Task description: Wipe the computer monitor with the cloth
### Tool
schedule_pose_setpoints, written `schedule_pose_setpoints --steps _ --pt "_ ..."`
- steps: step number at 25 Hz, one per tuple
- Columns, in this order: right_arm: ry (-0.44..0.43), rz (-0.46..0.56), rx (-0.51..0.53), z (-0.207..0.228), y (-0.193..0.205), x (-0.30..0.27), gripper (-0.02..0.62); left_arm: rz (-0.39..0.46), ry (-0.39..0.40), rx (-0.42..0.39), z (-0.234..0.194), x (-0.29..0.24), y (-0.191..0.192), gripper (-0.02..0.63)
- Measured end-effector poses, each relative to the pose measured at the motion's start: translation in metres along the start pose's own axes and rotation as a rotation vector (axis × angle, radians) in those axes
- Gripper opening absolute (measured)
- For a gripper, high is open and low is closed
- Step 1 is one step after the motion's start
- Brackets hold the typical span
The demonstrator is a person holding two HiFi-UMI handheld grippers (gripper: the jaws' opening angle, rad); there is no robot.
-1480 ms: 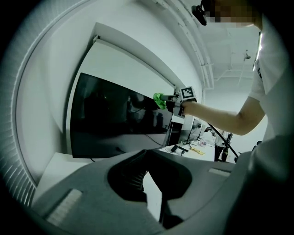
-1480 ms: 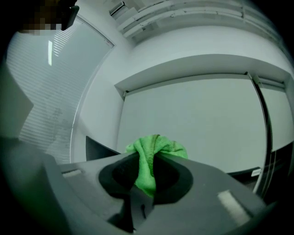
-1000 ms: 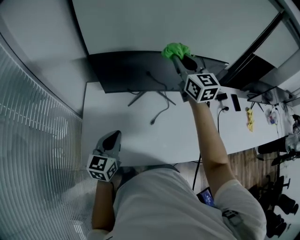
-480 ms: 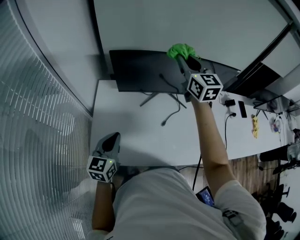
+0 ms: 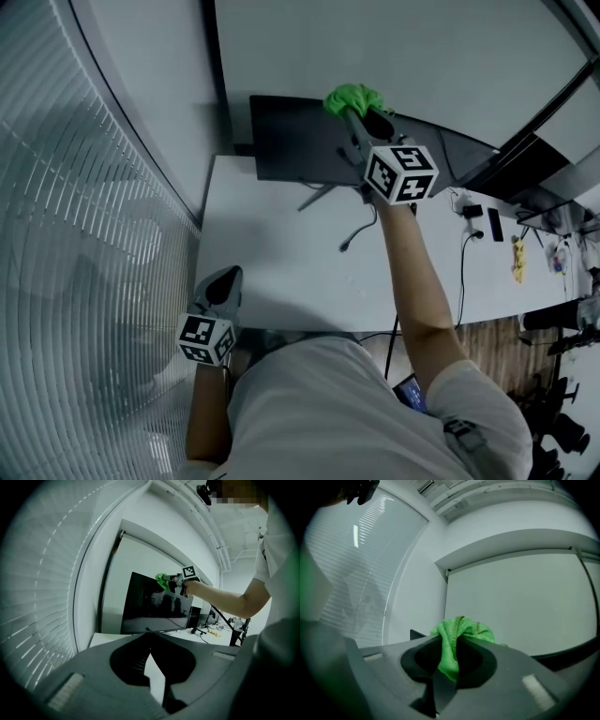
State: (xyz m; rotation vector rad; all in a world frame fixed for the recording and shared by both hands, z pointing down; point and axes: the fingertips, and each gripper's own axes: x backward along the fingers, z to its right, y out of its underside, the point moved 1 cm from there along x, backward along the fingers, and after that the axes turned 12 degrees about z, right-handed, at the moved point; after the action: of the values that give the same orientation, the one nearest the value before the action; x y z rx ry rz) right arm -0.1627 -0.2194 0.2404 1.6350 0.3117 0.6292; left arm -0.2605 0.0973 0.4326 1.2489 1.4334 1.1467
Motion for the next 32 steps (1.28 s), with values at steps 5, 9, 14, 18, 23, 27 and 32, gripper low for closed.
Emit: schedule_pose_setpoints --steps 5,9,14,18,23,27,32 --pt "-0.041 -0.002 -0.010 -0.033 -0.003 -0.024 0.077 0.000 -0.032 0.004 -0.014 0.016 -0.013 0.008" --pt "-0.076 0.002 -0.007 -0.061 0.007 -0.039 0.077 0.012 -0.053 0.010 -0.027 0.026 -0.004 0.008" --pt "-0.125 0.005 -0.018 -0.095 0.006 -0.063 0.077 0.013 -0.096 0.012 -0.042 0.042 -0.013 0.008" --pt "-0.159 0.011 -0.040 -0.120 0.015 -0.078 0.077 0.021 -0.123 0.017 -0.055 0.050 -0.005 0.008" --pt "-0.200 0.017 -0.056 -0.146 0.017 -0.093 0.077 0.029 -0.158 0.026 -0.066 0.060 -0.005 0.008" --pt "-0.233 0.025 -0.072 -0.163 0.015 -0.100 0.077 0.033 -0.178 0.027 -0.072 0.065 -0.008 0.008" --pt "-0.295 0.040 -0.134 -0.190 0.021 -0.108 0.077 0.024 -0.196 0.037 -0.079 0.067 -0.004 0.008"
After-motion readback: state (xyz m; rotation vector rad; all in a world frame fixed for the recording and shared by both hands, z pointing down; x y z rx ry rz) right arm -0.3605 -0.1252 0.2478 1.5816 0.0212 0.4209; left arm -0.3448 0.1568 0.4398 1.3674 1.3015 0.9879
